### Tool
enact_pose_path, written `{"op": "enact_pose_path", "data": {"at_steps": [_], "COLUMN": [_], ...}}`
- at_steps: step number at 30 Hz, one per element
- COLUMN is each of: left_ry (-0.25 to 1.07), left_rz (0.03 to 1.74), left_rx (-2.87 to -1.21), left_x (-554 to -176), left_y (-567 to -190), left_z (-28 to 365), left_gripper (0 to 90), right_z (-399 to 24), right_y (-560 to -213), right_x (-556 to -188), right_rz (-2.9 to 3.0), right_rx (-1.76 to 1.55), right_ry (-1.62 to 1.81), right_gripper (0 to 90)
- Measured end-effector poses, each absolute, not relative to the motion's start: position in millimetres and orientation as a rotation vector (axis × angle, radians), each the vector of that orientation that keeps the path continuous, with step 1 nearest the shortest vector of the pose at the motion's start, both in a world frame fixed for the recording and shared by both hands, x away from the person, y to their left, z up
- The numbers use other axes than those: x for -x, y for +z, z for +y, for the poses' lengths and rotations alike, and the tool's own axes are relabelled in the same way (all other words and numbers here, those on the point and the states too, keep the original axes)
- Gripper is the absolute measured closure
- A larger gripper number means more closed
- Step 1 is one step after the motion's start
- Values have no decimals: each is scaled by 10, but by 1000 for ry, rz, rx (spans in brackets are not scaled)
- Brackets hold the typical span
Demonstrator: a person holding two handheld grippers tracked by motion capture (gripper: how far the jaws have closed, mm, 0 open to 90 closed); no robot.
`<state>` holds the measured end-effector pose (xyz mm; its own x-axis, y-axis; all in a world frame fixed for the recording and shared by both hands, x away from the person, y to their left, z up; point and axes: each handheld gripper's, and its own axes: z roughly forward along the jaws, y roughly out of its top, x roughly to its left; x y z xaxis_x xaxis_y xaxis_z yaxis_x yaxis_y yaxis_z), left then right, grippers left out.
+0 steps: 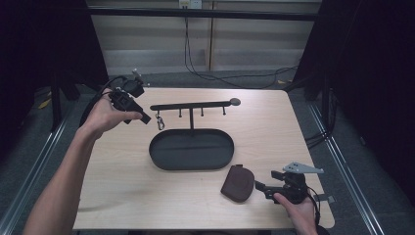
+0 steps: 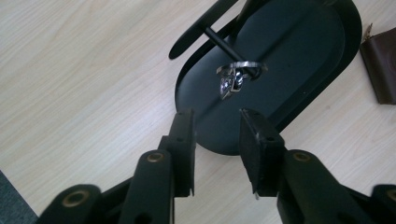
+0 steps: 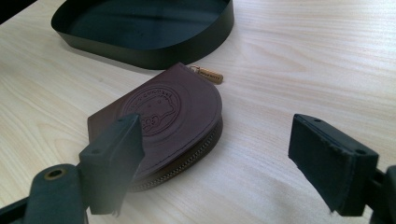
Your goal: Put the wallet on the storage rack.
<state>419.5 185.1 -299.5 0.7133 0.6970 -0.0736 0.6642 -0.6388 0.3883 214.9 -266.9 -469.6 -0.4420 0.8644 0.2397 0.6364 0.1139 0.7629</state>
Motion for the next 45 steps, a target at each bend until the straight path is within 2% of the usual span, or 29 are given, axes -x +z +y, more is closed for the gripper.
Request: {"op": "enact_pose_path", "data": {"at_steps": [6,10,13,15,20,23,28,34,39,45], "left_ry": [122,146,160,164,185,173,181,238,282,340], "left_rz": [1066,1066,1051,1041,1057,1064,1062,997,1088,1084], "left_rx": [-2472,-2429,-2401,-2388,-2344,-2303,-2232,-2219,-2149,-2061], "left_x": [-4090,-3994,-3921,-3870,-3738,-3655,-3511,-3318,-3234,-3050], "left_y": [-3068,-3127,-3171,-3200,-3274,-3328,-3341,-3430,-3645,-3809], "left_z": [1970,2032,2078,2101,2151,2194,2282,2381,2496,2607], "left_gripper": [616,550,442,432,322,326,171,170,175,175], "right_z": [-2664,-2667,-2663,-2658,-2655,-2652,-2656,-2667,-2663,-2676], "right_y": [-4698,-4696,-4702,-4706,-4702,-4700,-4703,-4692,-4689,-4684], "right_x": [-2156,-2159,-2178,-2195,-2188,-2179,-2177,-2175,-2167,-2172], "right_rz": [2130,2129,2132,2137,2139,2142,2148,2132,2137,2116], "right_rx": [-1480,-1486,-1490,-1494,-1488,-1488,-1485,-1481,-1479,-1504], "right_ry": [1231,1232,1232,1228,1227,1228,1227,1253,1262,1263], "right_gripper": [177,178,180,181,181,181,181,175,169,199]}}
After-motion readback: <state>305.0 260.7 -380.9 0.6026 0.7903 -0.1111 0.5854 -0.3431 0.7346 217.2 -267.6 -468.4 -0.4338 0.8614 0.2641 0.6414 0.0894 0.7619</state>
